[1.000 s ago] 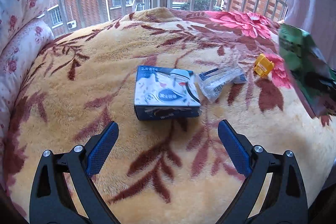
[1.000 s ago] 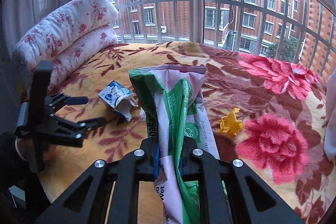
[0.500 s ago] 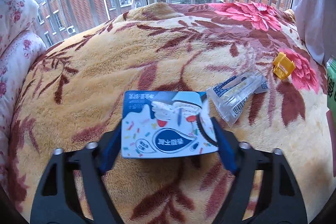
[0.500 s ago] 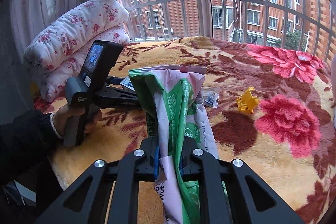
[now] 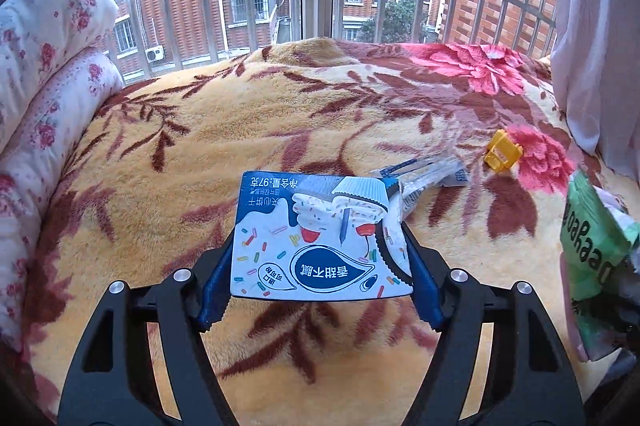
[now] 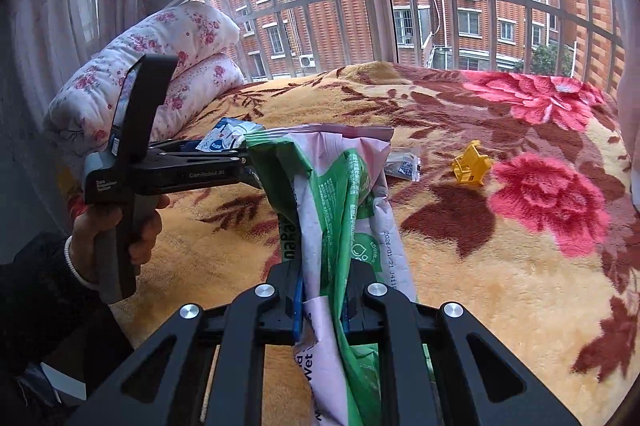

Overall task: Collect trash
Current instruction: 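Grasp the white dessert box with the left tool, then carry the dessert box and wet-wipe bag down over the orange bucket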

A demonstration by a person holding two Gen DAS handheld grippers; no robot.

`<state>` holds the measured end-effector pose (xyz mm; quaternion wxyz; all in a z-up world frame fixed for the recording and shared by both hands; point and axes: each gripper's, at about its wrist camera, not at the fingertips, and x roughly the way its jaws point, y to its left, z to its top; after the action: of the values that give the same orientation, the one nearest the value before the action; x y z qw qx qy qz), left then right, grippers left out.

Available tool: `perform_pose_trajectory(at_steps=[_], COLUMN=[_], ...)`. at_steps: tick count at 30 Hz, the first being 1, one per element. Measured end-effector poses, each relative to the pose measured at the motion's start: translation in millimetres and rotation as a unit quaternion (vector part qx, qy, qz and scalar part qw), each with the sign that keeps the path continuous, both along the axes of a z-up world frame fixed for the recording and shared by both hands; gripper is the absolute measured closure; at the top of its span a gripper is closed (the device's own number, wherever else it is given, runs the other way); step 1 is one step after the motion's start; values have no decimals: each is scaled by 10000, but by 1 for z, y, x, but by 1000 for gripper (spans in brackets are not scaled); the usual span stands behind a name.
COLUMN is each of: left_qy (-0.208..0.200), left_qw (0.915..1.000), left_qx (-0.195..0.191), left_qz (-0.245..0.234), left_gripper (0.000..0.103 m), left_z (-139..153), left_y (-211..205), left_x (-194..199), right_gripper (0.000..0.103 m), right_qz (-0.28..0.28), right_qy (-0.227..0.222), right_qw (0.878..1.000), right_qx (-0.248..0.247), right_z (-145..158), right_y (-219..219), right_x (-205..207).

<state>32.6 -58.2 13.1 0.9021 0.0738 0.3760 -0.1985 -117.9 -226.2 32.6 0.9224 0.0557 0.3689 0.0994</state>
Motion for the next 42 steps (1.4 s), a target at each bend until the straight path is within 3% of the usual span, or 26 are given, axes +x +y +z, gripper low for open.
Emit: perform_pose_trajectory(at_steps=[8, 21, 32, 42], left_qy=[-196, -60, 341, 745], left_qw=[9997, 9989, 9965, 9899], left_qx=[-129, -230, -208, 312], left_qz=[0, -398, -735, -1164], left_gripper=[32, 32, 32, 32], left_z=[24, 12, -25, -77], left_y=[10, 34, 65, 75], left_x=[-67, -169, -237, -281], right_gripper=[90, 90, 90, 90], right_qz=[-9, -207, -224, 165], right_qy=[5, 86, 395, 927], right_qw=[9999, 9994, 9975, 9946], right_qx=[114, 274, 534, 439], right_z=[5, -1, -25, -58], right_y=[19, 44, 62, 87], right_x=[-47, -126, -180, -222])
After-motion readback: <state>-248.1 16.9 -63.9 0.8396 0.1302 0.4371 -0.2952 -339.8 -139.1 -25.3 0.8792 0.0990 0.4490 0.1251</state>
